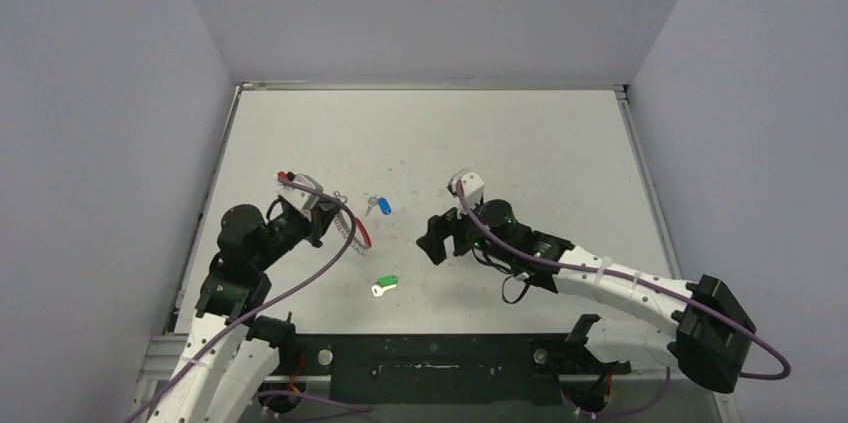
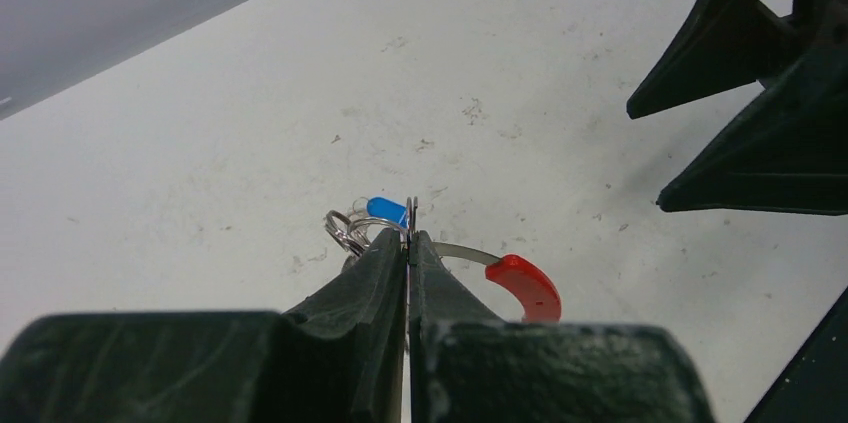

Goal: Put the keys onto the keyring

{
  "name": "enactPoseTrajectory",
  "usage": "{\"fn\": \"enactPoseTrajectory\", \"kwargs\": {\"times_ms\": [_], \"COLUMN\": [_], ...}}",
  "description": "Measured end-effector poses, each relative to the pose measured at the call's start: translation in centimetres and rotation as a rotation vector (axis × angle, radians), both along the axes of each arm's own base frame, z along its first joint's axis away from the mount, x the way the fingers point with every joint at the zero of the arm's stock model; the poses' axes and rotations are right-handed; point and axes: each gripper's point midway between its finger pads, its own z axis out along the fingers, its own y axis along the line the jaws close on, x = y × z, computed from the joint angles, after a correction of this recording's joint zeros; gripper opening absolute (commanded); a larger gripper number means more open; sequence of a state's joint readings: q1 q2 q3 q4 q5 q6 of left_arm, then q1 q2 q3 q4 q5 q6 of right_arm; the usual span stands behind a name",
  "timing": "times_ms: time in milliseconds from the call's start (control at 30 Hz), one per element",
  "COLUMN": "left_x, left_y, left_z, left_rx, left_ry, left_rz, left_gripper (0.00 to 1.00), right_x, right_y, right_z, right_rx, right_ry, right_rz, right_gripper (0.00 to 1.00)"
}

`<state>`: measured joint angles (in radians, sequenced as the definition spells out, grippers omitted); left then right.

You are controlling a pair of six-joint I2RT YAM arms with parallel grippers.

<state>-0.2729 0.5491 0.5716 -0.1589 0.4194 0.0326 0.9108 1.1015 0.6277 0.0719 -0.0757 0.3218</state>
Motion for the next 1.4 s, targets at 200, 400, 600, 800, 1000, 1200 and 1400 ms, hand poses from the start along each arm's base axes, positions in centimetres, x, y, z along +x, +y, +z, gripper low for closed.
{"fn": "enactPoseTrajectory", "kwargs": {"times_ms": [200, 400, 600, 800, 1000, 1200, 1400], "left_x": [-1.8, -3.6, -4.2, -4.0, -4.1, -4.1, -4.2], "left_y": [1.9, 3.8, 4.7, 5.0, 5.0, 5.0, 5.0], "left_z": [-1.5, -2.9, -2.3, -3.5, -4.1, -4.1, -4.0], "left_rx": [0.140, 0.209, 0.233, 0.274, 0.290, 0.291, 0.289], "left_ry": [0.005, -0.085, -0.160, -0.119, -0.098, -0.099, -0.104], "left_rz": [0.025, 0.069, 0.104, 0.104, 0.097, 0.096, 0.097], "left_gripper": [0.00, 0.00, 0.00, 0.00, 0.00, 0.00, 0.00], "right_x": [0.1, -3.1, -6.0, -7.1, -7.1, -7.1, -6.9], "right_y": [2.3, 5.9, 10.4, 11.3, 11.4, 11.4, 12.1], "right_z": [-3.5, -6.2, -7.5, -10.0, -11.6, -12.2, -12.8], "right_rx": [0.005, -0.015, -0.069, -0.137, -0.184, -0.207, -0.216], "right_ry": [0.221, 0.387, 0.460, 0.516, 0.549, 0.566, 0.573], "right_rz": [-0.063, -0.064, -0.014, -0.027, -0.051, -0.066, -0.068], "right_gripper": [0.76, 0.61, 0.57, 0.43, 0.41, 0.34, 0.25]}}
